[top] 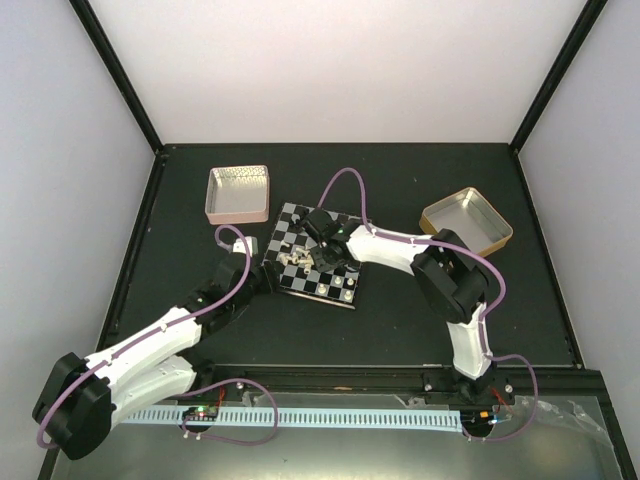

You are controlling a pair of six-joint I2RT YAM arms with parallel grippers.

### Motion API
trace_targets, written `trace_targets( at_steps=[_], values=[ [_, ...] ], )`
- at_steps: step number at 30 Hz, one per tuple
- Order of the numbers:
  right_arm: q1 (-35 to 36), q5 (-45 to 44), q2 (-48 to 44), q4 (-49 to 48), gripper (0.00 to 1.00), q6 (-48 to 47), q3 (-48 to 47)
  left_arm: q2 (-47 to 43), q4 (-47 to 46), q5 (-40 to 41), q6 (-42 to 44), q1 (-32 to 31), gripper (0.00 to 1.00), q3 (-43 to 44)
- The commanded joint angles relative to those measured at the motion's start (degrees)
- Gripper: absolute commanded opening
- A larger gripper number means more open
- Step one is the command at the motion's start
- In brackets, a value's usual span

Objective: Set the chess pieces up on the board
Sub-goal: Pick up the chess piece from the chessboard.

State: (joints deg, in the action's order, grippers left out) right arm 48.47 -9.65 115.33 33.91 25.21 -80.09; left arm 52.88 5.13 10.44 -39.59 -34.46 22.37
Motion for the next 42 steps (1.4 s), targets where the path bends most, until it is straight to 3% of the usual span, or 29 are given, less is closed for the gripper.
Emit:
trace_targets(
  at_steps=[1,16,25,35,42],
  values=[
    [0.04,1.41,-0.43,3.00,0.29,0.11,1.90,-0.50,0.16,0.64,-0.40,0.40,0.62,2.25],
    [0.58,0.07,-0.86,3.36,0.20,3.74,3.65,-0.24,0.15,0.64,-0.41,0.36,0.62,2.33],
    [0.62,-0.06,-2.53,1.85,0.04,4.67,5.20,-0.50,0.06,0.64,-0.42,0.36,0.61,2.15],
    [0.00,1.91,-9.39,-10.73,0.01,-3.54,11.01,-2.14,1.36,-1.27,0.38,0.38,0.66,4.10],
    [-0.46,3.05,-20.51,-21.00,0.01,-11.31,17.20,-4.44,-1.37,-10.20,-3.87,0.57,0.74,6.52]
  ],
)
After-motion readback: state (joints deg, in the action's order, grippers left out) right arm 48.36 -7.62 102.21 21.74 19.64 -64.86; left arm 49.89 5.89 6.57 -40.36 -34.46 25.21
